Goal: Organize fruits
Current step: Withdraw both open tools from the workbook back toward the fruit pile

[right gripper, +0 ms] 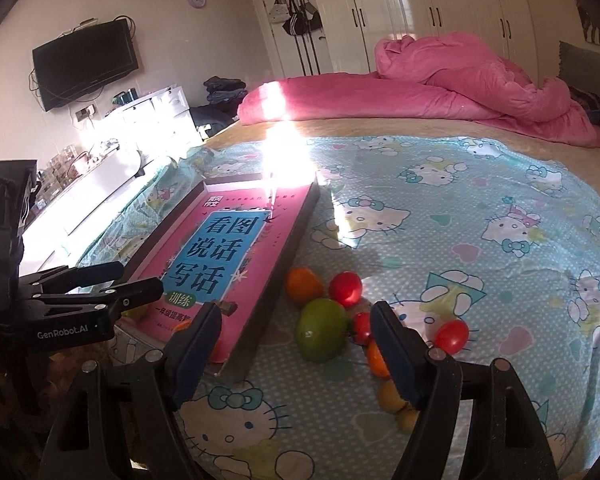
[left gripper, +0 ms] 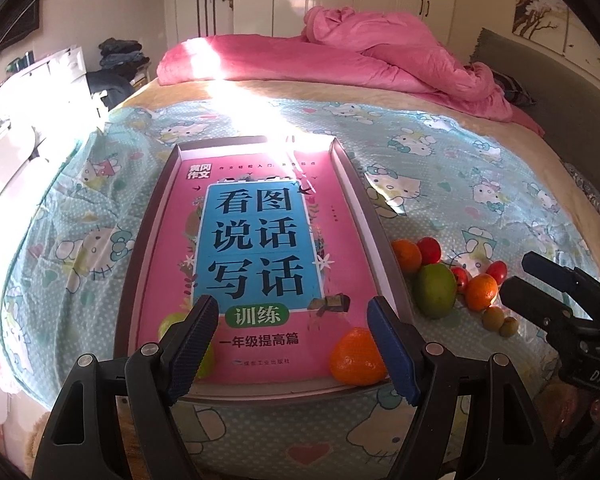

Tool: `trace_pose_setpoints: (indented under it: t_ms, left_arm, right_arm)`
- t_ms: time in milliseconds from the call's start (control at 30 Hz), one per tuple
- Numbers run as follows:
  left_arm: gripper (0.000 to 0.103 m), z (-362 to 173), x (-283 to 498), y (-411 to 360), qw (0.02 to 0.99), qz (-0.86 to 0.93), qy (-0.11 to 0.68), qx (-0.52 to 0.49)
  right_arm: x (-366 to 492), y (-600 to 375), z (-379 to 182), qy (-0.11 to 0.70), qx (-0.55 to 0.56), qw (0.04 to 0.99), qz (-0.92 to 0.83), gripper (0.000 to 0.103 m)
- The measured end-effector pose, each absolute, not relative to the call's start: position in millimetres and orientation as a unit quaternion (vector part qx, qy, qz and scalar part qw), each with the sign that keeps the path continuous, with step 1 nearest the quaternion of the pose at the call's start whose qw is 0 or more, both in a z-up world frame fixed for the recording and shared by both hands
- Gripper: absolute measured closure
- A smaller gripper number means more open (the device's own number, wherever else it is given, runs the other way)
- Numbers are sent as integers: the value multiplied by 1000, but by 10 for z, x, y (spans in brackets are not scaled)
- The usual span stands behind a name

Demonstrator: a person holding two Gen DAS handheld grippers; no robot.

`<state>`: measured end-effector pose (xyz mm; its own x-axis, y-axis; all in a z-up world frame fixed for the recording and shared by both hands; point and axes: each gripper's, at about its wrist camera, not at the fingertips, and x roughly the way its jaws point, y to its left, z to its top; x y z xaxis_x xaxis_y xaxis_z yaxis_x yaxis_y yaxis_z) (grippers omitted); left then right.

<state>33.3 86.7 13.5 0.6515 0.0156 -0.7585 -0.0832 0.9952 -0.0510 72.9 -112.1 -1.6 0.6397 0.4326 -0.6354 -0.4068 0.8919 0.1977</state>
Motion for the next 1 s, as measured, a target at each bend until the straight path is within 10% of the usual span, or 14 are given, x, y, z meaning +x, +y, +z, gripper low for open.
trace_pose_setpoints:
  t_ms: [1000]
  left_arm:
    - [25,112,196,162,906,-68,417,4]
  right_arm:
    - [820,-2024,-102,405,105,901,113,27]
